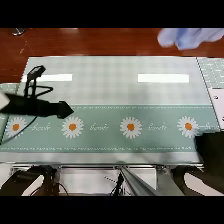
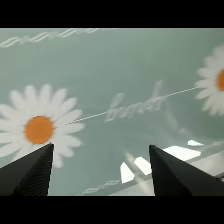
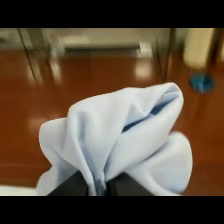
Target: Fold the shirts.
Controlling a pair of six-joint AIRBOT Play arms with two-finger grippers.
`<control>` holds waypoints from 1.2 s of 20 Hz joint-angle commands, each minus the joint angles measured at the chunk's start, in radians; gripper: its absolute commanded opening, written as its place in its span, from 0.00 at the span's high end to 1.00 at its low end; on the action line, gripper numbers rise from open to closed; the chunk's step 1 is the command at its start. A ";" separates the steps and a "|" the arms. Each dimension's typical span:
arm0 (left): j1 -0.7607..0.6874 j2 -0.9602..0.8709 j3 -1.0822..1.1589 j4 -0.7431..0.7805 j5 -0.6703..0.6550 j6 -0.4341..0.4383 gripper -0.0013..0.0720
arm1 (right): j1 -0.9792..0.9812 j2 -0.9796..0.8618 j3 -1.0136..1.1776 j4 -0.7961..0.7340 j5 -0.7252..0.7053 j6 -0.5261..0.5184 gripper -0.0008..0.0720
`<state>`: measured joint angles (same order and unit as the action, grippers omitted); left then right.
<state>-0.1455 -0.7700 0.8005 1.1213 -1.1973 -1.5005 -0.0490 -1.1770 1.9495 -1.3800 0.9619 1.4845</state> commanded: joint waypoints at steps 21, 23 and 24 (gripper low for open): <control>-0.025 0.259 -0.259 -0.138 0.169 -0.015 0.02 | 0.801 -0.035 -0.607 -0.040 0.259 0.209 0.95; -0.025 0.259 -0.259 -0.138 0.169 -0.015 0.02 | 0.747 -0.035 -0.842 -0.007 0.129 0.269 0.95; -0.025 0.259 -0.259 -0.138 0.169 -0.015 0.02 | 0.711 -0.035 -0.927 -0.001 0.075 0.309 0.95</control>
<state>-0.1703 -0.5114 0.5419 0.9840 -1.0286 -1.5158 0.7124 -1.2106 1.3010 -1.4269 1.2022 1.6993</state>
